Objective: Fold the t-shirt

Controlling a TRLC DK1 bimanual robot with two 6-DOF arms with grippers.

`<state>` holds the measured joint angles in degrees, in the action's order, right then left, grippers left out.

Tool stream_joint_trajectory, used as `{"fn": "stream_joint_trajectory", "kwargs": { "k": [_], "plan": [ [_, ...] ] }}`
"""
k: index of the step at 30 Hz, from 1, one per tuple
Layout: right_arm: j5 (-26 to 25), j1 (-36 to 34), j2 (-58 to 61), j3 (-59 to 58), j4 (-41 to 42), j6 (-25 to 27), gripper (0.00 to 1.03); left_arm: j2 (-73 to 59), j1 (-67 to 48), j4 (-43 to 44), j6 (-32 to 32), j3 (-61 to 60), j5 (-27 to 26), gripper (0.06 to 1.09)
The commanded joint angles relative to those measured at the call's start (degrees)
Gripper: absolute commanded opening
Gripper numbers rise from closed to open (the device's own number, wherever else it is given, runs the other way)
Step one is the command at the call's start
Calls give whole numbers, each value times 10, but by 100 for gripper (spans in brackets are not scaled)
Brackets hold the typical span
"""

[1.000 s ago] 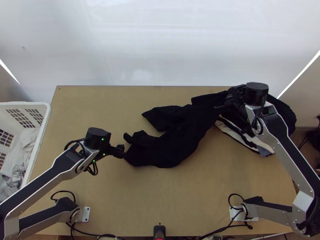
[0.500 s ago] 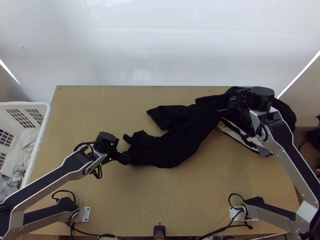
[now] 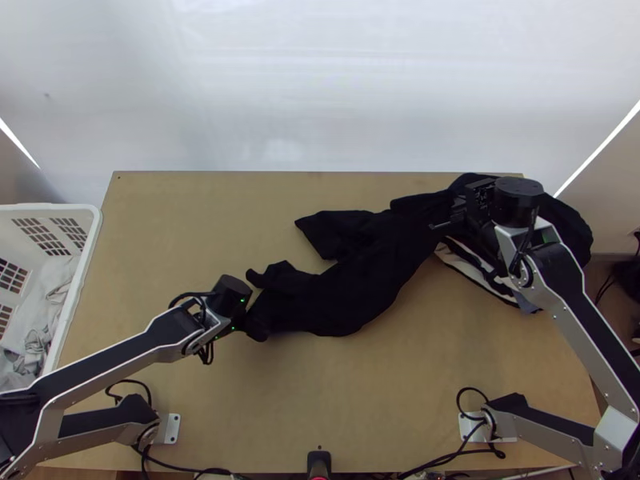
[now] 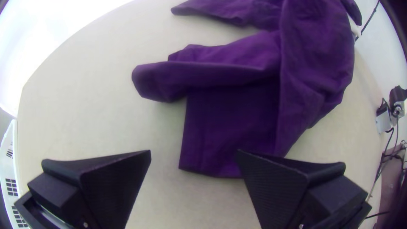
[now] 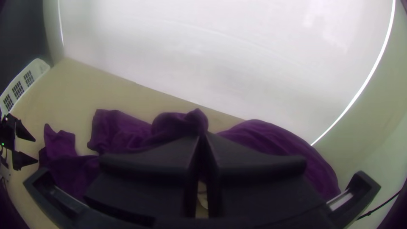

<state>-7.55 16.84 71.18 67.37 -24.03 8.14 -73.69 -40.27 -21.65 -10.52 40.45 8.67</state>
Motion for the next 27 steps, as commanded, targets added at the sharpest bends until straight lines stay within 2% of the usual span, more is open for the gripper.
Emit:
{"fn": "stream_joint_trajectory", "kwargs": {
  "k": [1,19,27],
  "plan": [
    [-5,13,3,0,-1,0,3,-9,-34,1,11,-12,15,104],
    [-11,14,0,-21,-1,1,3,-4,-137,-53,16,24,7,103],
    [-13,15,5,-31,7,-1,3,1,-158,-44,7,39,-29,103]
  ]
}}
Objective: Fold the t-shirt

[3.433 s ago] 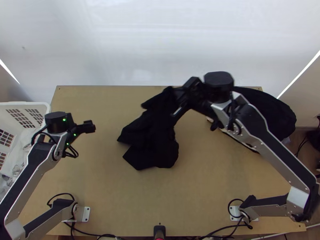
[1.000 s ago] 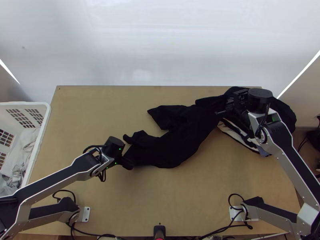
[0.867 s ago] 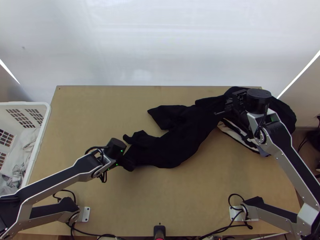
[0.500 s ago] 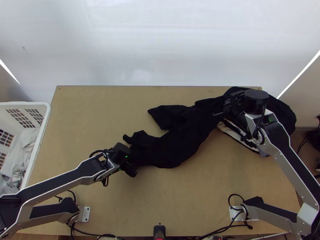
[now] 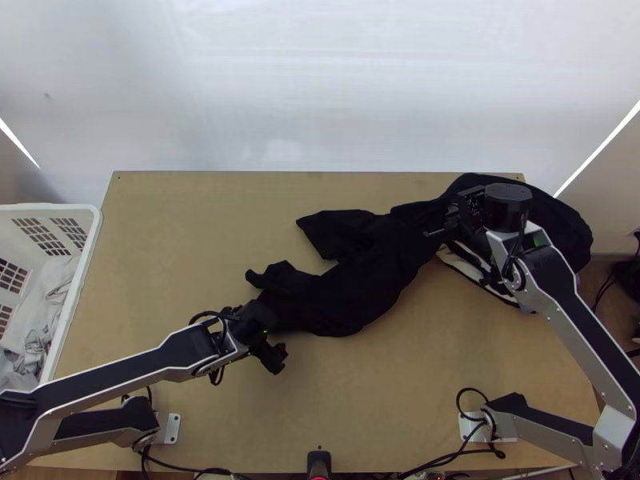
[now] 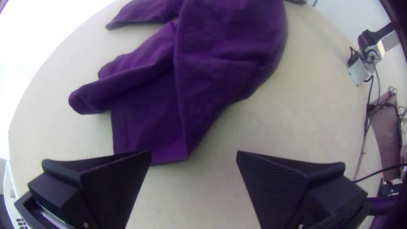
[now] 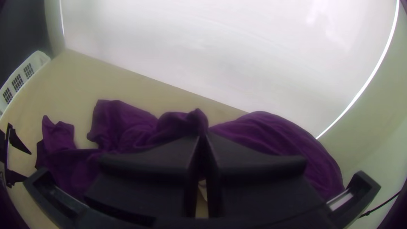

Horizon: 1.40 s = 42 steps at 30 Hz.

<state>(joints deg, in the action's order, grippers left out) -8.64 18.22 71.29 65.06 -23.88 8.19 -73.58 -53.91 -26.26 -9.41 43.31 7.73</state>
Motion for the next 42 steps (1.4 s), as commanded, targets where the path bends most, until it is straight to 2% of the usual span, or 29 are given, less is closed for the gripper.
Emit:
{"fn": "stream_joint_trajectory", "kwargs": {
  "k": [1,6,9,11,12,14,19,26,28,35,40,42],
  "plan": [
    [-2,2,3,-8,5,-2,3,-5,-22,7,-2,7,-19,103],
    [-6,2,3,-8,5,0,3,-30,-21,58,16,-20,-24,102],
    [-7,2,-5,-10,5,1,3,-50,-14,104,21,-32,-25,90],
    [-7,2,-11,-12,5,2,3,-80,7,121,19,-28,-24,73],
    [-6,2,-12,-14,5,2,3,-89,16,130,14,-25,-24,57],
    [-6,4,-16,-14,3,2,3,-87,36,183,6,-32,-24,9],
    [-6,4,-19,-14,3,6,3,-24,65,185,5,-24,-26,9],
    [-6,-1,-20,-19,4,10,3,113,120,36,-10,33,-66,9],
    [-6,1,-19,-20,4,10,3,137,124,17,-12,34,-75,9],
    [-7,19,-19,-26,5,3,3,98,173,75,-14,14,-77,9],
    [-10,19,-23,-30,5,4,3,9,191,169,-15,35,-81,9],
    [-11,19,-25,-33,5,6,3,-47,195,176,-15,66,-81,9]
  ]
}}
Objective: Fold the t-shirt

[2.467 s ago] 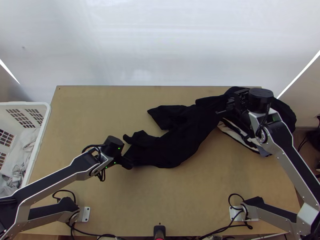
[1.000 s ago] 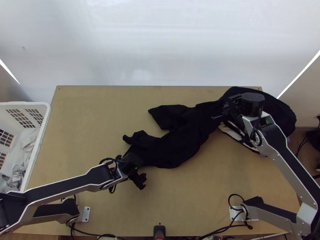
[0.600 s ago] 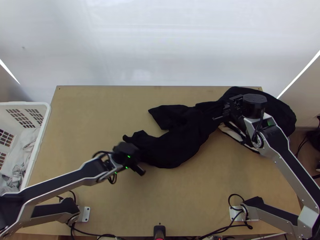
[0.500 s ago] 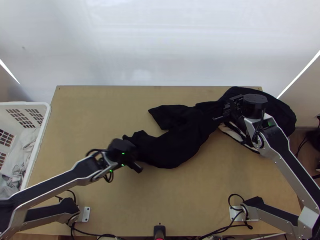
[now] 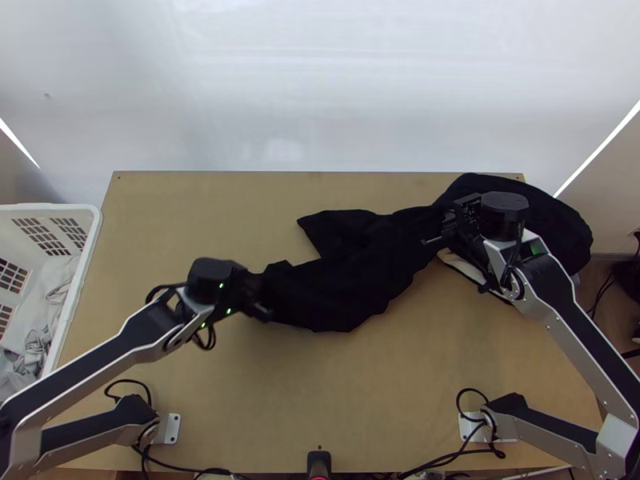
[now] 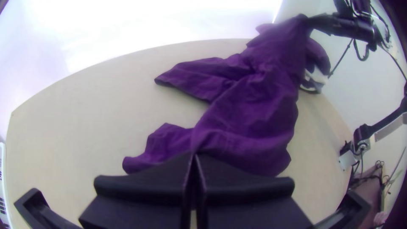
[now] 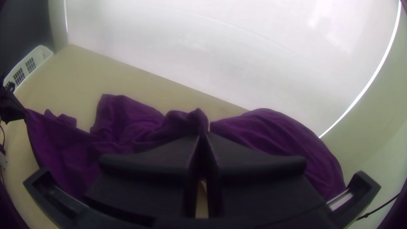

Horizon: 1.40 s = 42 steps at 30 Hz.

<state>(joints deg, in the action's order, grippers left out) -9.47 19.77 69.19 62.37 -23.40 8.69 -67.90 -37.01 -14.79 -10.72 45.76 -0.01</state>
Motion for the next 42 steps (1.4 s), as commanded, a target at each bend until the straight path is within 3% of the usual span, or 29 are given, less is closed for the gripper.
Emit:
{"fn": "stream_joint_trajectory", "kwargs": {
  "k": [1,11,19,24,26,27,29,30,33,42],
  "plan": [
    [-5,4,-5,-7,0,2,3,-131,31,62,-2,57,-3,9],
    [-7,-4,-12,-24,3,5,3,-281,50,134,3,138,-15,9],
    [-7,-2,-5,-25,8,5,3,-383,45,135,-1,198,-15,9],
    [-7,1,-4,-25,12,4,3,-381,39,131,-18,213,-16,12],
    [-7,3,-4,-27,12,5,3,-356,39,124,-36,221,-16,29],
    [-6,4,-4,-30,12,5,3,-343,38,124,-39,226,-16,46],
    [-7,7,-5,-32,12,5,3,-319,39,109,-47,246,-16,98],
    [-6,8,-5,-34,12,5,3,-312,38,92,-60,261,-16,104],
    [-6,12,-5,-34,12,3,3,-291,41,22,-88,307,-16,104],
    [-6,13,-10,-38,12,4,3,-263,85,-50,-117,292,-16,104]
  ]
}}
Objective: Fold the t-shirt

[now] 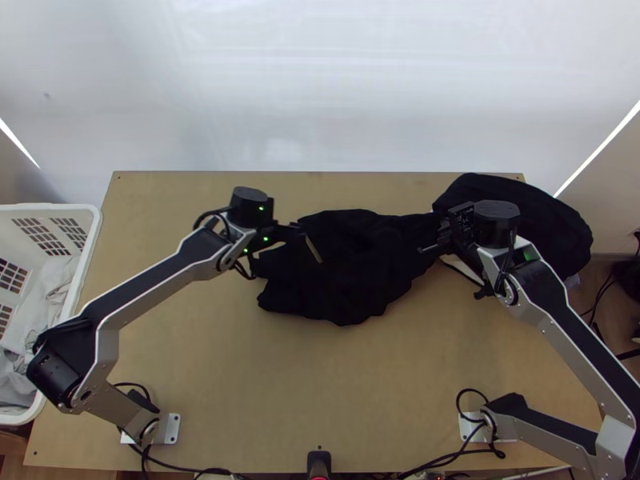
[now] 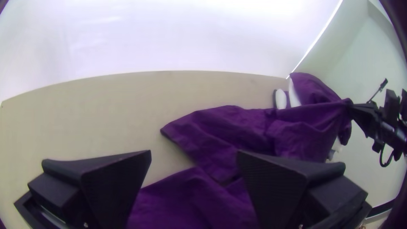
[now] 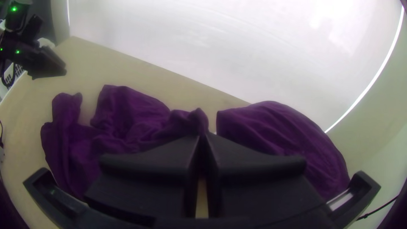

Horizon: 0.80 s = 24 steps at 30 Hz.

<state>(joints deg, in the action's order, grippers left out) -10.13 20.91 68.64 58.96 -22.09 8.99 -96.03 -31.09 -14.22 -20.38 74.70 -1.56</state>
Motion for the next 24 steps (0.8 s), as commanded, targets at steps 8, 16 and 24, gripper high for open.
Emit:
{"fn": "stream_joint_trajectory", "kwargs": {
  "k": [8,16,24],
  "plan": [
    [0,2,-16,-18,-1,1,3,2,80,-143,-74,-12,-125,104],
    [0,3,-18,-19,-1,-1,3,-22,103,-141,-166,-10,-172,103],
    [0,3,-18,-20,-1,0,3,-35,114,-149,-189,-12,-172,103]
  ]
}}
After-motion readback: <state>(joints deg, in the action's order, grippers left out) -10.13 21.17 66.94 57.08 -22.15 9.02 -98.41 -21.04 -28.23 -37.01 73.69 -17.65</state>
